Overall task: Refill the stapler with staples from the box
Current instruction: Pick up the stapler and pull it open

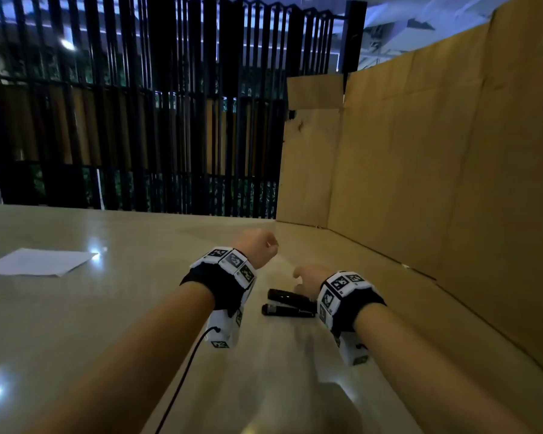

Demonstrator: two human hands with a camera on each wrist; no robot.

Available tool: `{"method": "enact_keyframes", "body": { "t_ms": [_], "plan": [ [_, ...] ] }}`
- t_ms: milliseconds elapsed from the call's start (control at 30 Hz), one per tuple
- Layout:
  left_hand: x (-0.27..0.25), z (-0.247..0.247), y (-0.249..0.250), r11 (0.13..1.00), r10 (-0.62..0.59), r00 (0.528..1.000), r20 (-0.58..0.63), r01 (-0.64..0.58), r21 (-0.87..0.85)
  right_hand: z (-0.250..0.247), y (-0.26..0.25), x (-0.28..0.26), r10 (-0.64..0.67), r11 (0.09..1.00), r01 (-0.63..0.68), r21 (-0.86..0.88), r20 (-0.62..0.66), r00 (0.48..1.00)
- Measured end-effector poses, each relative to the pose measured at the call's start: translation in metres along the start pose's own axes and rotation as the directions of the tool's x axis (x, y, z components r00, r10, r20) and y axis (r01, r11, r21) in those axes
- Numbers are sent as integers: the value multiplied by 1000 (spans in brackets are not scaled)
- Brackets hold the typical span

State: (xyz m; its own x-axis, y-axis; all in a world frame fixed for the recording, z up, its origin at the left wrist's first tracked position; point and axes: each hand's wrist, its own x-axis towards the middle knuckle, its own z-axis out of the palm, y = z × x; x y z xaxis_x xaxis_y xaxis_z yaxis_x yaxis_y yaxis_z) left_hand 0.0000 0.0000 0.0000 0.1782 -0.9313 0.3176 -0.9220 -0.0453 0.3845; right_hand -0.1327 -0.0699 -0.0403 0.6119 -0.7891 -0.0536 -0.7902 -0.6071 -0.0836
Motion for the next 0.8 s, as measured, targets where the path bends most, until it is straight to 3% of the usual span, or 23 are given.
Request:
{"method": "enact_keyframes", "body": {
  "t_ms": [200,333,533,667,800],
  "plan": [
    [-9,20,-11,997,-75,987,142,75,5,24,-8,4,0,994,13,-105,121,993],
    [-19,26,-11,997,-70,981,180,75,-21,39,-7,-3,-17,987,27,-157,65,998],
    [-34,31,-9,994,-94,970,225,103,-27,44,1,-21,-82,996,85,-40,77,994],
    [-43,28,-9,982,-110,965,237,142,-121,36,4,-39,-134,987,142,82,-88,987],
    [-55,24,-12,901,-60,969,238,155,-404,14,9,-58,-156,948,215,235,-245,957]
  ]
}}
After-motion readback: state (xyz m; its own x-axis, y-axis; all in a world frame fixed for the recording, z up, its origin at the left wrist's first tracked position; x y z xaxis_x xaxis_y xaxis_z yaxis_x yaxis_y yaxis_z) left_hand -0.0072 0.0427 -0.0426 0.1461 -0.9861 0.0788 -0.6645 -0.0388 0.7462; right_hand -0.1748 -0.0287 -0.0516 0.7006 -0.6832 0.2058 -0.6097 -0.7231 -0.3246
